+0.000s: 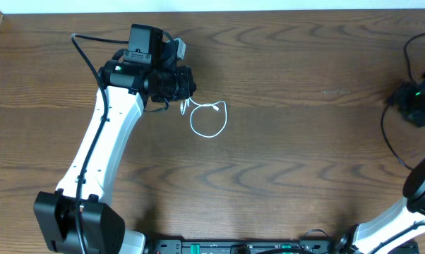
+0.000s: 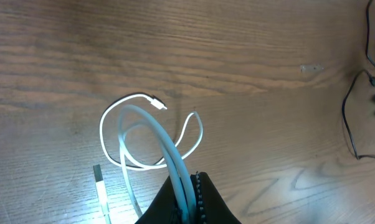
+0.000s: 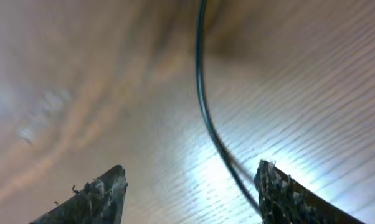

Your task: Untangle cables

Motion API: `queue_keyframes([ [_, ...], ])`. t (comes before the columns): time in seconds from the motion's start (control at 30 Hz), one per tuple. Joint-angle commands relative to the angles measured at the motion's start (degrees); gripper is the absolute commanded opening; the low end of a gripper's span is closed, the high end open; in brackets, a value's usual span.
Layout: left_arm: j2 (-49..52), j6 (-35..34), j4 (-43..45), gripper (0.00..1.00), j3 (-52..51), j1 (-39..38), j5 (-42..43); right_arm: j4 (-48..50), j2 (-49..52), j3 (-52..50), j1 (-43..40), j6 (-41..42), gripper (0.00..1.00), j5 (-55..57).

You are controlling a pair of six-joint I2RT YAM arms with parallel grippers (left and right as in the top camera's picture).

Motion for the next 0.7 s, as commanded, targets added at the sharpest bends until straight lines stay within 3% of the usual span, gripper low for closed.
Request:
queue_keyframes([
  [0.0,0.55,0.98,-0.04,0.08,0.33,-0.07,-0.37,0.13,0.44,-4.68,0.76,-2.27,0.61,5.51],
  [0.23,0.55,0.98,0.04,0.08,0.33,-0.07,-0.37,4.22,0.44,-13.22,0.83,-2.71,0.63,9.88],
  [0.43,0.55,0.98,0.02,0.08,0.33,-0.07,-0.37,4.66,0.44,-14.16,0.83,-3.37,0.61,11.65],
  [0.53,0.55,0.98,0.00,0.08,0.33,-0.07,-0.37,4.74,0.44,-14.14,0.92,-3.34,0.43,11.47],
  [0.67,0.55,0.98,0.00,0.08,0.33,-0.07,-0.37,6.25,0.42,-14.14,0.92,-1.73,0.07,11.02],
])
